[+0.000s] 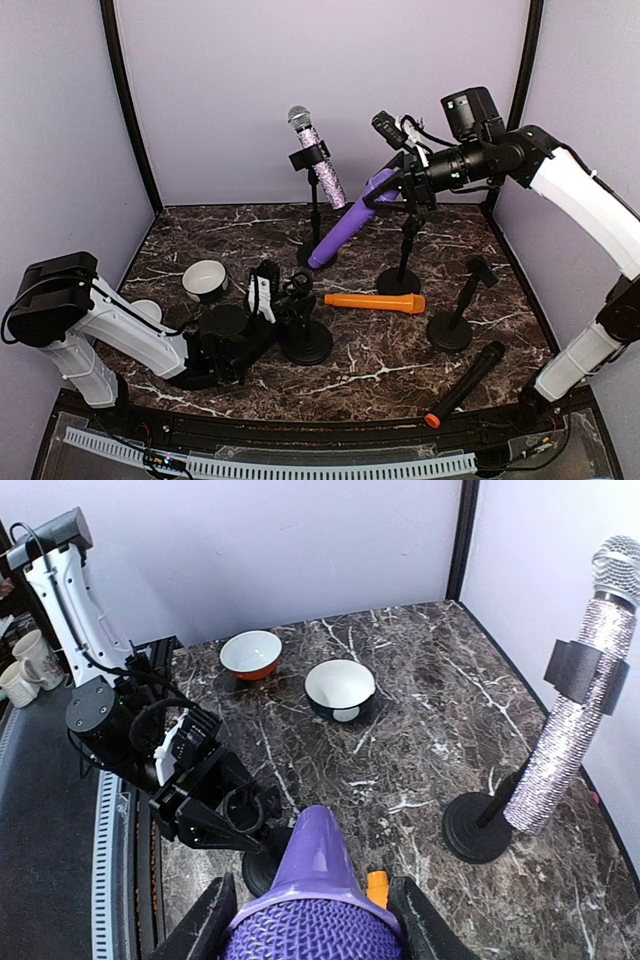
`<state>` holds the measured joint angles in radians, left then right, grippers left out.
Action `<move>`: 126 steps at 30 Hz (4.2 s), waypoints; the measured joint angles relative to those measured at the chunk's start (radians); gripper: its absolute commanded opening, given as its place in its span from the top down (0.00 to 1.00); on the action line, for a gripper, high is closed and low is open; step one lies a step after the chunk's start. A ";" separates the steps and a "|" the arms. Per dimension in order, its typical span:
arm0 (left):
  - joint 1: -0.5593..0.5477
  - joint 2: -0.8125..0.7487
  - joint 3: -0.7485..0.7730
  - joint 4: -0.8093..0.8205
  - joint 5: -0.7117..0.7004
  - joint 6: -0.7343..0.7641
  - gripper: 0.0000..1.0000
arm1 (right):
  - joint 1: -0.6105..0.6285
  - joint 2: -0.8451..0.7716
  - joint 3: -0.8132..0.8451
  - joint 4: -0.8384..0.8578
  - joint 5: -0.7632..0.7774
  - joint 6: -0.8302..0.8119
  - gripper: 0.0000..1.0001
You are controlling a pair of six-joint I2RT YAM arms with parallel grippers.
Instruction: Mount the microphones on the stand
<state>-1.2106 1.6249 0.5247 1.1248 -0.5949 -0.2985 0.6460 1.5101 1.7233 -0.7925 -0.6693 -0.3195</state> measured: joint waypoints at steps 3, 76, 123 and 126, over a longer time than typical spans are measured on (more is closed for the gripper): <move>0.000 0.032 0.011 0.021 0.003 0.000 0.61 | 0.000 -0.019 0.000 0.008 0.027 0.007 1.00; 0.000 0.094 -0.011 0.181 0.021 0.045 0.94 | 0.262 -0.021 -0.104 0.020 0.161 -0.288 1.00; -0.004 0.102 -0.018 0.212 -0.042 -0.012 0.84 | 0.322 0.061 -0.218 0.171 0.287 -0.204 1.00; -0.010 0.106 -0.019 0.211 -0.041 0.002 0.87 | 0.325 0.008 -0.307 0.240 0.296 -0.186 1.00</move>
<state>-1.2205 1.7309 0.5060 1.3357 -0.6357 -0.2966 0.9714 1.5177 1.4158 -0.5526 -0.3733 -0.5056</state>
